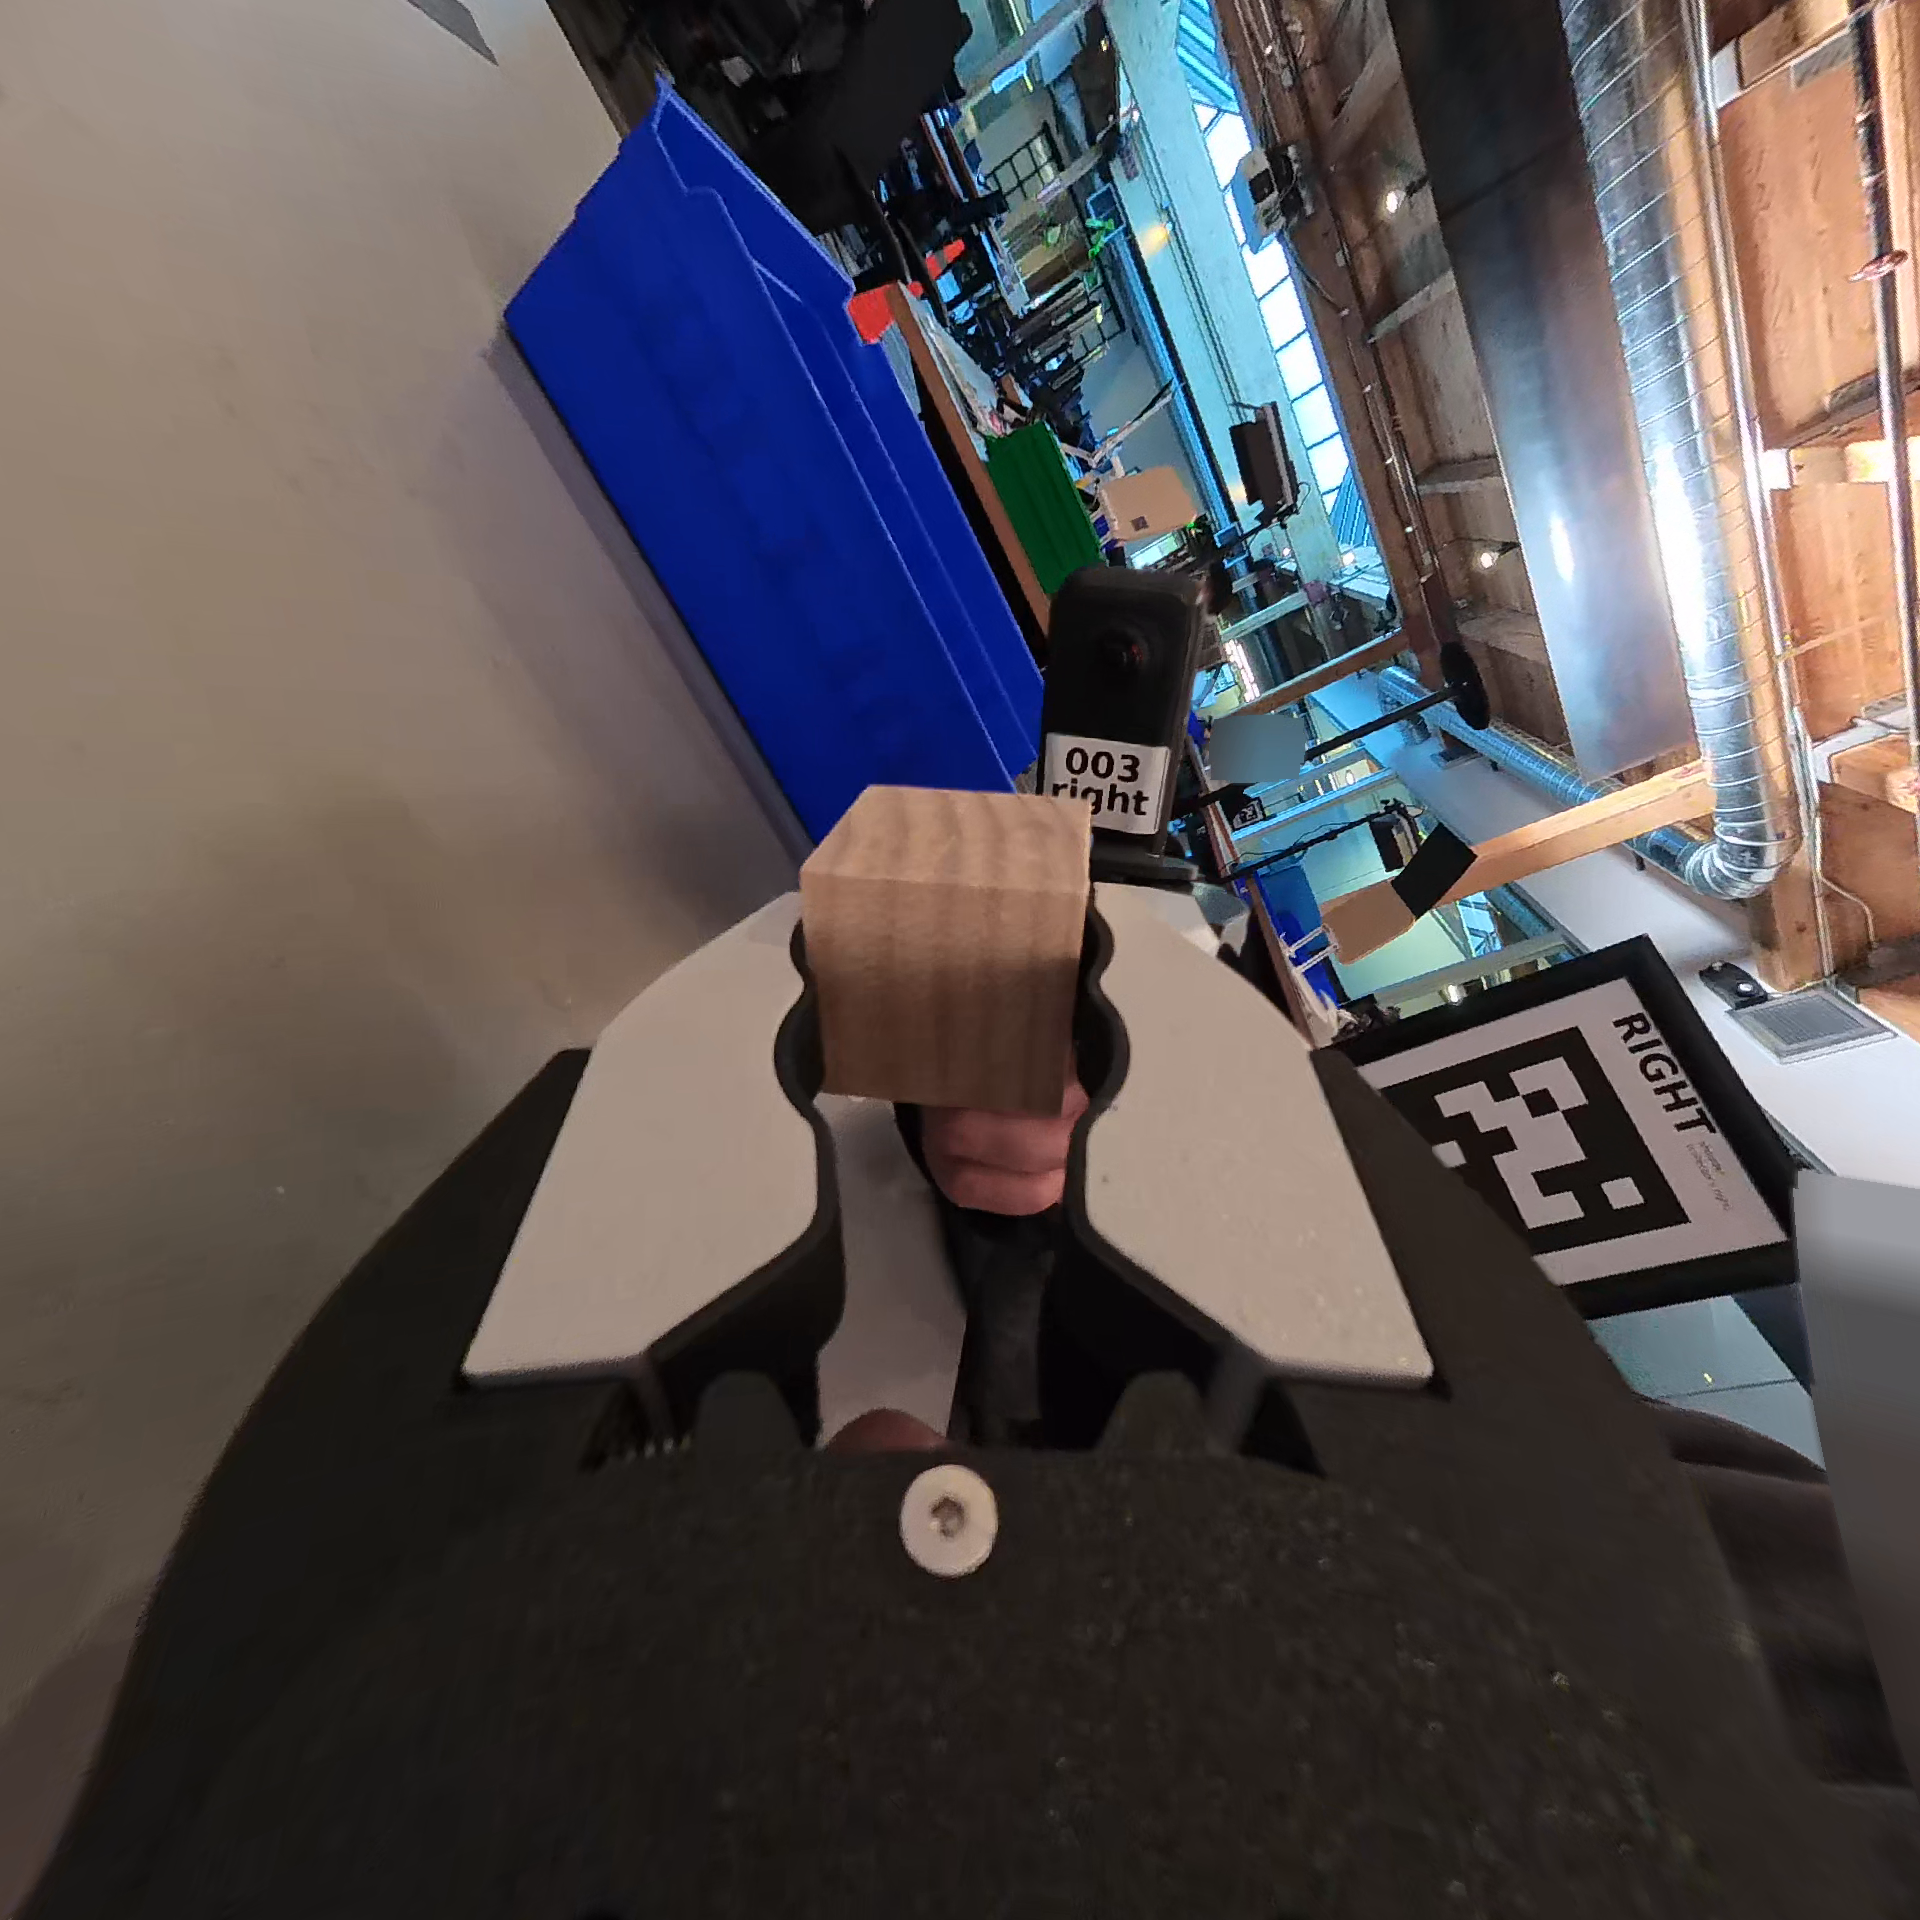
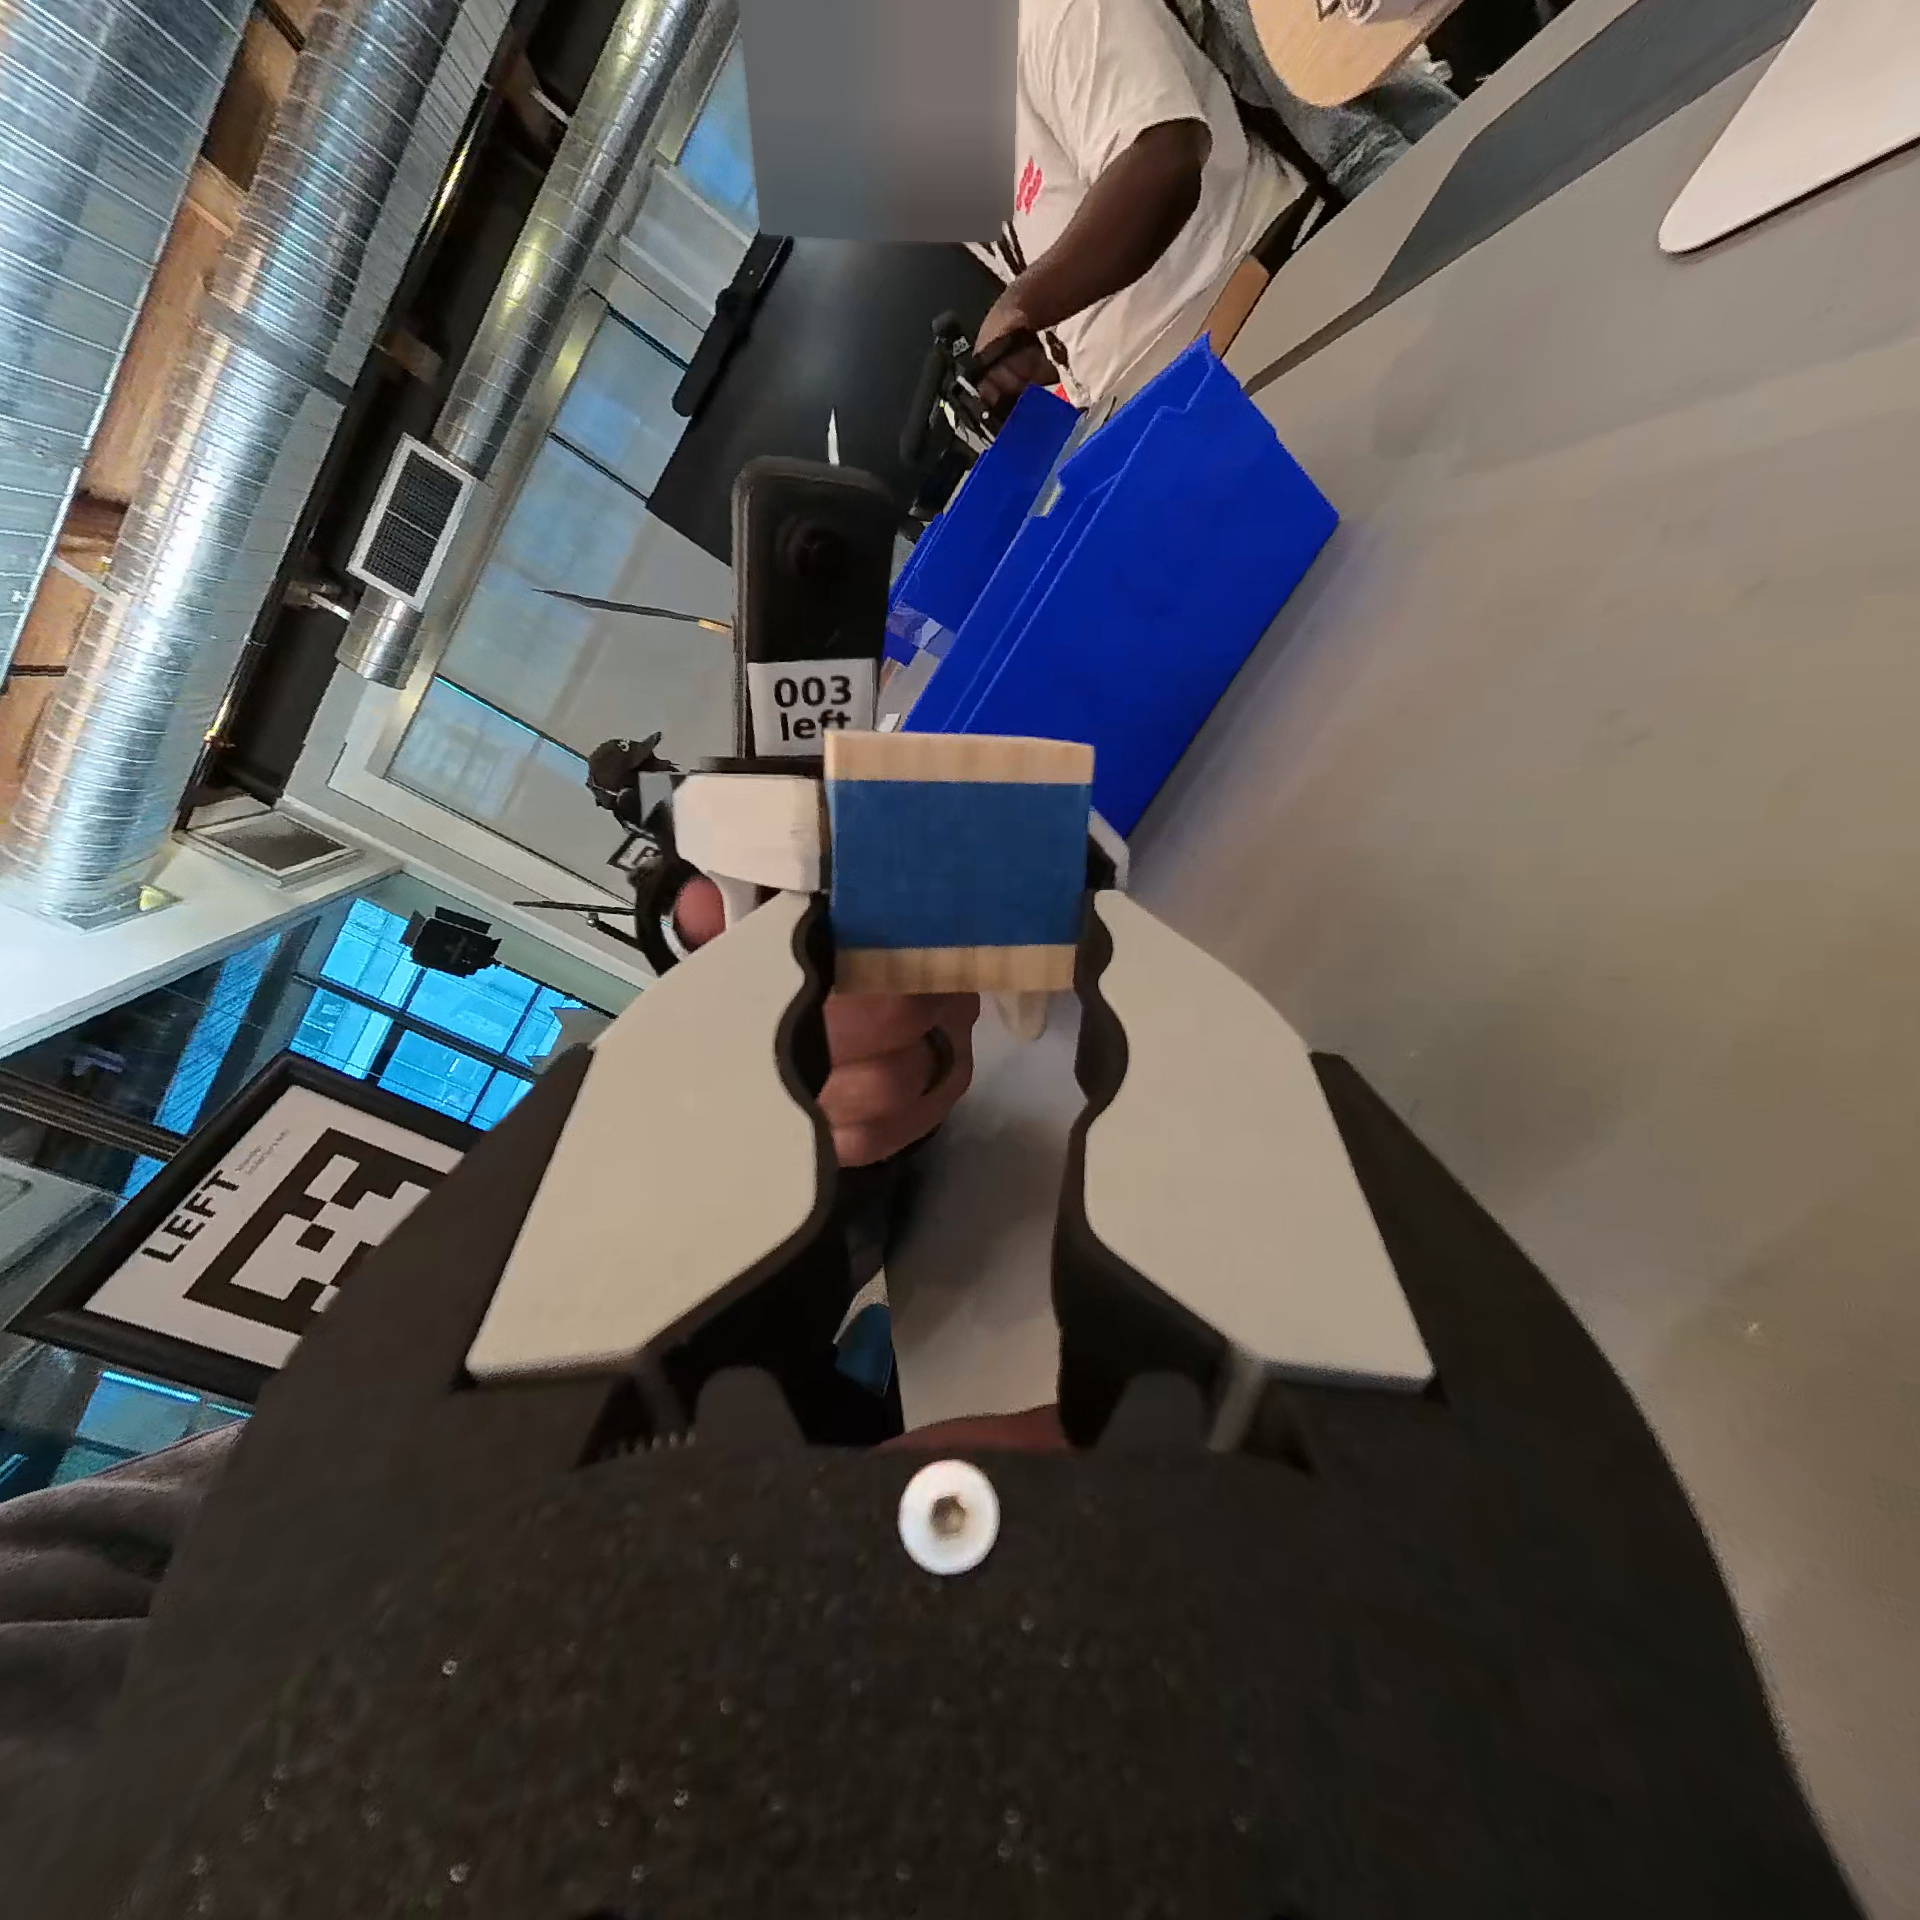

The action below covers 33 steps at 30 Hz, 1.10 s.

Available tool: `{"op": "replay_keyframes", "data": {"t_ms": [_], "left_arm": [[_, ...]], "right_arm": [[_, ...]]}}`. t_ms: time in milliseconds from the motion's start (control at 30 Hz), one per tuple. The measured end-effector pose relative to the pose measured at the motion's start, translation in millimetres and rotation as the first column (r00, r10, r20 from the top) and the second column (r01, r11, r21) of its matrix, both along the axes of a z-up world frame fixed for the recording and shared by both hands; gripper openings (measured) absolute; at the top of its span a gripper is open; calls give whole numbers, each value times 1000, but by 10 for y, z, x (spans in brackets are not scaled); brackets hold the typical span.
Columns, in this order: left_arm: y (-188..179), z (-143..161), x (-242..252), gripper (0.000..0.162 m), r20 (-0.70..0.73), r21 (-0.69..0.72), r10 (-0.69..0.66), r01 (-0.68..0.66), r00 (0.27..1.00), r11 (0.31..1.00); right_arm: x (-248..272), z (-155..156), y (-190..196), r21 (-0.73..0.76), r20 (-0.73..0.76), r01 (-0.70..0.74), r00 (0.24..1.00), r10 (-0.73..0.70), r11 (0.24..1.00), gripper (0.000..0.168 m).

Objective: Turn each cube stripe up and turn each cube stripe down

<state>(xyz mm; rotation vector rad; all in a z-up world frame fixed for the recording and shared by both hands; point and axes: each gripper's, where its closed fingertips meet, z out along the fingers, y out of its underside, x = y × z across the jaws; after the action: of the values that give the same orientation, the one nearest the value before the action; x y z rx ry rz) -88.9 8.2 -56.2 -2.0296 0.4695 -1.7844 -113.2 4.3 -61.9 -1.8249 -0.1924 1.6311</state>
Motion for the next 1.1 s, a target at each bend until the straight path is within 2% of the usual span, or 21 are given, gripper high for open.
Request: {"op": "replay_keyframes", "data": {"t_ms": [100,167,233,300,367,433,500,667,733,767,833,867,900,933,1067,1100], "left_arm": [[43,17,-52,47,-40,57,11,-9,999,998],[178,112,-239,65,-52,117,97,-90,994,989],[273,175,-515,69,-87,176,186,-169,979,970],[293,82,-837,70,-182,288,327,-268,927,919],[192,-145,-1089,70,-279,399,453,-327,847,857],[-55,-441,-1224,70,-353,485,508,-311,786,817],[-254,-615,-1315,67,-377,564,566,-303,733,768],[-545,-593,-1130,65,-404,643,531,-181,745,744],[-567,-594,-1106,64,-415,677,538,-146,734,722],[-568,-607,-1109,63,-426,693,543,-126,724,710],[-535,-638,-1152,62,-452,713,568,-104,688,693],[-520,-639,-1165,60,-455,717,575,-103,680,689],[-518,-638,-1157,59,-456,710,567,-103,686,696],[-520,-629,-1140,59,-451,697,554,-111,700,708],[-543,-632,-1083,59,-443,617,481,-132,756,776],[-532,-642,-1092,58,-444,606,477,-139,759,783]], "right_arm": [[-8,-1,-14,-16,-15,-21,1000,21,1000,45],[20,-18,-9,-23,-10,-19,1000,18,1000,45],[78,4,-3,-27,-27,-14,1000,14,1000,45],[159,51,10,-15,-31,0,1000,0,1000,45],[241,103,32,7,-18,19,1000,-19,1000,45],[302,141,44,27,0,36,999,-36,999,45],[349,146,66,46,34,62,997,-64,997,45],[592,285,146,192,235,161,950,-204,968,45],[969,506,253,321,351,250,865,-360,914,45],[1254,619,334,385,415,307,785,-461,870,45],[1937,798,509,486,523,411,570,-634,771,45],[2277,814,603,502,578,452,460,-675,737,45],[2568,757,706,492,644,475,365,-672,730,45],[2782,619,817,450,718,483,305,-626,751,45],[3062,-237,1280,191,899,450,277,-340,872,45],[3093,-462,1344,136,933,437,246,-263,889,45]]}}
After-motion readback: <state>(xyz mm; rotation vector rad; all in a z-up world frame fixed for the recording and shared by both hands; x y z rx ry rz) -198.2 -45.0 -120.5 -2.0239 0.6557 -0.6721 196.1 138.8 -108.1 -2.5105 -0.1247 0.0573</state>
